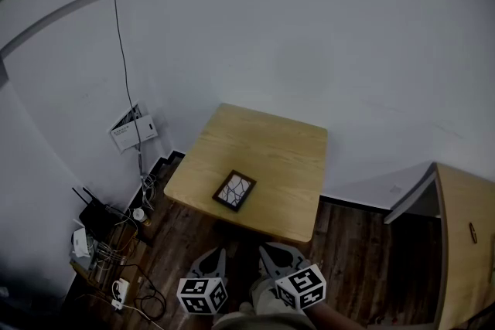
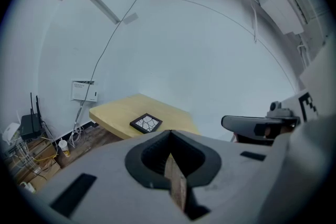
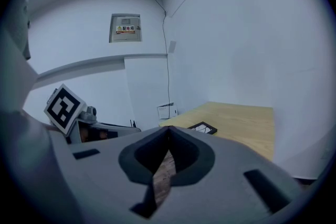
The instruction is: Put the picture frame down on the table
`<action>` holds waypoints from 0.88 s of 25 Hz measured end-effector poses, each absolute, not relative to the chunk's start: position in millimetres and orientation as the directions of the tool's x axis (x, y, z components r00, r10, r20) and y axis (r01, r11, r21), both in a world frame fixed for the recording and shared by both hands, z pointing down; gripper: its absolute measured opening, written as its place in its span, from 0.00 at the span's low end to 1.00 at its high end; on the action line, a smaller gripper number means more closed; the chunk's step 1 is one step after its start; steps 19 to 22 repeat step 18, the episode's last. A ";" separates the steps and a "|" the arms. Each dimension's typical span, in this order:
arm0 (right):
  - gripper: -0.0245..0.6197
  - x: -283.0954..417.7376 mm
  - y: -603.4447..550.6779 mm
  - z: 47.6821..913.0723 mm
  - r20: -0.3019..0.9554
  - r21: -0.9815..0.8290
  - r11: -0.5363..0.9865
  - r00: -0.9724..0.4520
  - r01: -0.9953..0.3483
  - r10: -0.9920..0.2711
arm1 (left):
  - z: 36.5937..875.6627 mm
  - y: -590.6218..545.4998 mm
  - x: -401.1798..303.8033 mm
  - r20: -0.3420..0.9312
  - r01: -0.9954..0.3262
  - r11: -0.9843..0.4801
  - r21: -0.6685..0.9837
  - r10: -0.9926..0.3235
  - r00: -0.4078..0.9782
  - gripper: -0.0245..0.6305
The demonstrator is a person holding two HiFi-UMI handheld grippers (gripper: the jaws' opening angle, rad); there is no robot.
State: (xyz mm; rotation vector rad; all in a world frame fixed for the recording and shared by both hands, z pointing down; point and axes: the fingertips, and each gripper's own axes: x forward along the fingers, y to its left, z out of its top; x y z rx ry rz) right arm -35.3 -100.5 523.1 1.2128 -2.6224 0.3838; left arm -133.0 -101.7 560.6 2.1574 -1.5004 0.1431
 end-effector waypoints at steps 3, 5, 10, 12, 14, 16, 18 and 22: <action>0.04 -34.7 -98.7 521.6 0.309 -0.146 0.625 -0.636 -0.767 -0.708 | 558.5 -101.5 -131.0 0.357 -0.901 -0.266 0.341 -0.850 0.387 0.04; 0.04 -34.0 -97.2 521.1 0.309 -0.147 0.625 -0.636 -0.767 -0.707 | 557.9 -100.8 -130.1 0.356 -0.901 -0.267 0.341 -0.851 0.387 0.04; 0.04 -33.1 -98.3 520.0 0.295 -0.158 0.622 -0.638 -0.767 -0.711 | 558.7 -99.9 -128.1 0.361 -0.900 -0.265 0.345 -0.848 0.388 0.04; 0.04 -31.0 -98.8 520.8 0.294 -0.153 0.620 -0.634 -0.770 -0.715 | 559.6 -99.3 -127.3 0.364 -0.901 -0.263 0.346 -0.847 0.387 0.04; 0.04 -29.5 -98.5 522.5 0.297 -0.151 0.618 -0.631 -0.772 -0.717 | 559.9 -99.3 -126.6 0.363 -0.900 -0.264 0.347 -0.847 0.388 0.04; 0.04 -28.5 -97.8 522.7 0.301 -0.156 0.616 -0.631 -0.772 -0.714 | 559.6 -100.0 -125.6 0.362 -0.900 -0.264 0.347 -0.847 0.389 0.04; 0.04 -27.5 -97.1 521.6 0.307 -0.165 0.615 -0.633 -0.771 -0.711 | 558.9 -100.9 -124.2 0.361 -0.899 -0.264 0.348 -0.848 0.389 0.04; 0.04 -27.5 -97.1 521.6 0.307 -0.165 0.615 -0.633 -0.771 -0.711 | 558.9 -100.9 -124.2 0.361 -0.899 -0.264 0.348 -0.848 0.389 0.04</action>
